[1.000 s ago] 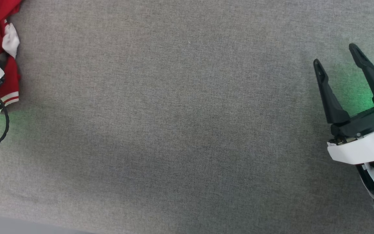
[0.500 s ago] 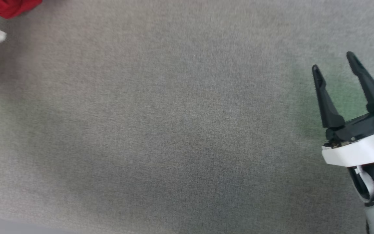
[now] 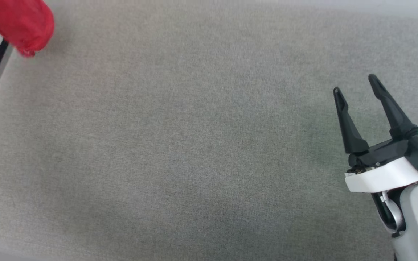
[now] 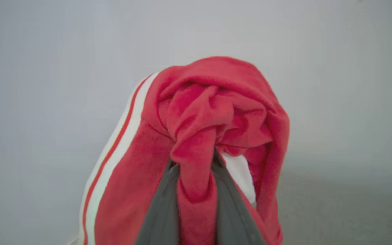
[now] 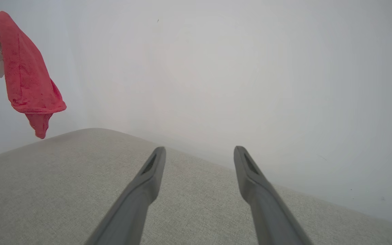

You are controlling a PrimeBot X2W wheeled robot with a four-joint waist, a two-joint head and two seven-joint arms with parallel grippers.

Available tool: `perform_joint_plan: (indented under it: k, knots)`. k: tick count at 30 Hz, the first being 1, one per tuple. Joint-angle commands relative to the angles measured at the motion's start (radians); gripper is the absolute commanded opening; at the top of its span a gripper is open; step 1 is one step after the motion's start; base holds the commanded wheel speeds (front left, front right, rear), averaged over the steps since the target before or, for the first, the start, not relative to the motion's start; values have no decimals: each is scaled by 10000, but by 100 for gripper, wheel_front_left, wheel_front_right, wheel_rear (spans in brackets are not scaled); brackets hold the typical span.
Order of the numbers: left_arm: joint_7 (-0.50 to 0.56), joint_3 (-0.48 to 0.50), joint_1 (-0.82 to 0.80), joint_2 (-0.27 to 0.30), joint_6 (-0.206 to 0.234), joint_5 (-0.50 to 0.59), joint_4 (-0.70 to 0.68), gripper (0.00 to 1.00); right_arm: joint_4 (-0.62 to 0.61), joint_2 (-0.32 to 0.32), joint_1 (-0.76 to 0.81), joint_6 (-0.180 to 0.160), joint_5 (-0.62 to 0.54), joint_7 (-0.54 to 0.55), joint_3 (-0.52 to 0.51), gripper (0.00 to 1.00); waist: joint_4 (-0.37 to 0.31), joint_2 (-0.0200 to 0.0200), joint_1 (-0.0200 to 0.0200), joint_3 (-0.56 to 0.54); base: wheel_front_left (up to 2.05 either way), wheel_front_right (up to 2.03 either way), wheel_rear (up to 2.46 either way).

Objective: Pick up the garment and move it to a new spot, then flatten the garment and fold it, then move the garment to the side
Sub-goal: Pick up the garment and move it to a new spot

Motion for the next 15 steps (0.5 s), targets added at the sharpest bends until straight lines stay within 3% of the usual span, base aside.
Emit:
perform_joint_plan:
  k: [1, 9, 15]
  knots:
    - [93, -107, -96, 58, -48, 14, -266, 0, 53, 80, 88, 2, 90, -77, 32, 100, -10, 0, 0, -280, 0, 0, 0]
    - [946, -480, 525, 154, -64, -458, -2166, 0, 235, 312, 245, 2, 163, -192, -64, 100, -289, 0, 0, -696, 0, 0, 0]
    - [2371, -733, 1843, 325, 104, -895, -5259, 0, 239, 558, 411, 2, 189, -221, -425, 100, -863, 0, 0, -797, 0, 0, 0]
